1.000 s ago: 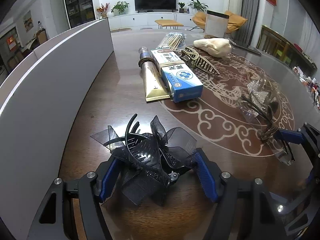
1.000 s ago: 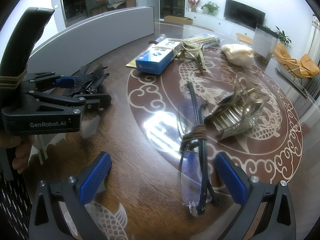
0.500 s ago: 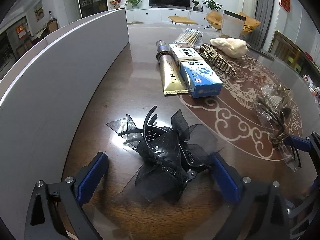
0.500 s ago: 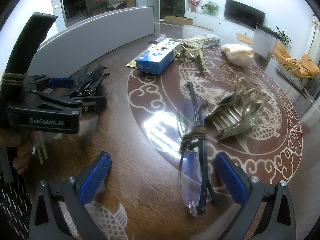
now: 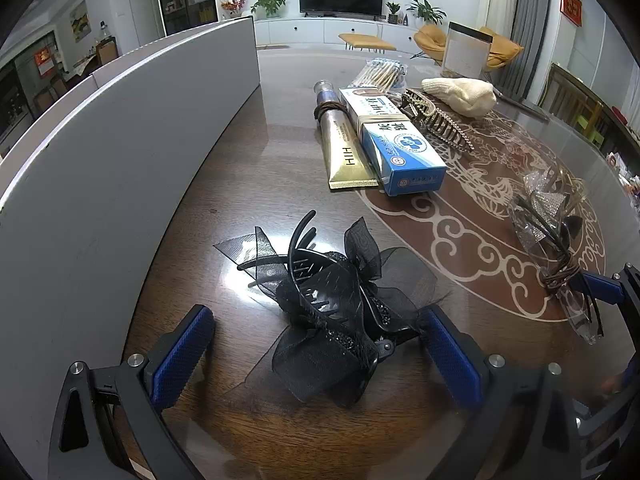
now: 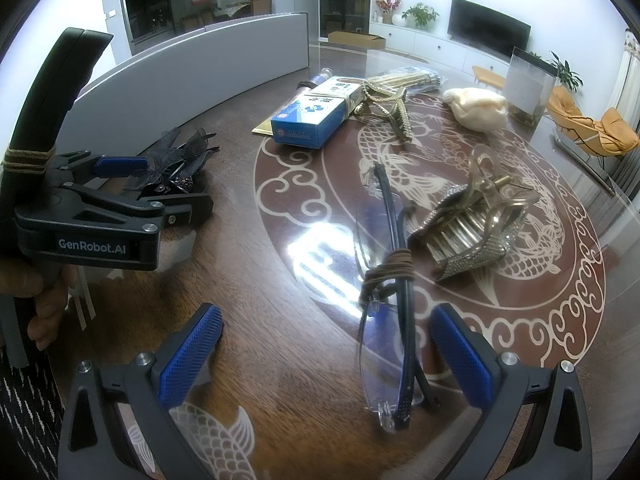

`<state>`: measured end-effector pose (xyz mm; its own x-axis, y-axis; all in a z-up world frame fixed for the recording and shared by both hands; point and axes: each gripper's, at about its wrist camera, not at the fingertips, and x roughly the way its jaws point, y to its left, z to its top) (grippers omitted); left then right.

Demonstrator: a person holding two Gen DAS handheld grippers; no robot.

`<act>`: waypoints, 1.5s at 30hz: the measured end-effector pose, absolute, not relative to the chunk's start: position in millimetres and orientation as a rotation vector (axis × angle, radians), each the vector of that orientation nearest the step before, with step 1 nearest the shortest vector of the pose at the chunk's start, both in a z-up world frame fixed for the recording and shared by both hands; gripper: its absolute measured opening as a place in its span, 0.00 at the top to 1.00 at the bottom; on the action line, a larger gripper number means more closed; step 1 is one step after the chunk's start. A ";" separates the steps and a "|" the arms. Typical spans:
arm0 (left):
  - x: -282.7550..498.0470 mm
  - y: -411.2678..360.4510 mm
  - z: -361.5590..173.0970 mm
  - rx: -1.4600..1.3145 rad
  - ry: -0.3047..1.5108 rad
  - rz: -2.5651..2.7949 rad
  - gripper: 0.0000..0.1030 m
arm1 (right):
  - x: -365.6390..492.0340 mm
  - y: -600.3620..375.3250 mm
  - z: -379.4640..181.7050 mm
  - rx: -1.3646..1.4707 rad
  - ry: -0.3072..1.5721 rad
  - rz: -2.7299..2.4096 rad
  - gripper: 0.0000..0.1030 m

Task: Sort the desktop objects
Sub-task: 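Grasp the black-framed eyeglasses with the right tool while the left tool holds the clip, then carry the clip and eyeglasses into the cardboard bin and open both tools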

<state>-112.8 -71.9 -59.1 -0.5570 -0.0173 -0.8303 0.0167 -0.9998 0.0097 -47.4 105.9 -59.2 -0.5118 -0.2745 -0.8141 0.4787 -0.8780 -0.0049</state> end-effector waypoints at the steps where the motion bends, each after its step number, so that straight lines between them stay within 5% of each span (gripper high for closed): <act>1: -112.6 -72.0 -59.1 1.470 -0.001 -2.755 0.00 | -47.4 106.4 -59.3 1.227 0.319 -2.385 0.00; 15: -112.9 -72.4 -59.7 1.478 0.000 -2.750 0.00 | -46.9 106.7 -59.2 1.226 0.315 -2.384 0.00; 19: -114.8 -72.6 -59.4 1.491 -0.001 -2.745 0.00 | -60.2 121.8 -49.2 1.282 0.184 -2.273 0.01; 23: -118.7 -69.1 -59.5 1.496 -0.015 -2.759 0.00 | -81.9 113.4 -33.4 1.327 0.192 -2.216 0.13; 24: -118.3 -68.5 -59.5 1.494 -0.018 -2.765 0.00 | -87.2 106.2 -33.0 1.349 0.235 -2.201 0.25; 25: -117.7 -67.8 -58.5 1.487 -0.024 -2.779 0.11 | -92.0 100.6 -34.8 1.385 0.261 -2.181 0.36; 27: -114.5 -63.9 -52.7 1.456 -0.052 -2.825 0.33 | -95.2 97.1 -33.9 1.420 0.296 -2.191 0.78; 28: -113.7 -61.6 -52.4 1.455 -0.077 -2.829 0.33 | -95.9 98.5 -33.4 1.435 0.295 -2.188 0.85; 45: -11.8 -95.3 53.7 1.074 0.188 -3.115 0.33 | -41.1 136.5 68.7 1.145 0.011 -2.297 0.89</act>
<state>-11.8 -95.3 53.7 -0.7770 0.1860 -0.6014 -0.1122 -0.9810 -0.1584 -41.1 136.5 68.7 -0.4730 -0.4831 -0.7368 0.4900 -0.8392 0.2357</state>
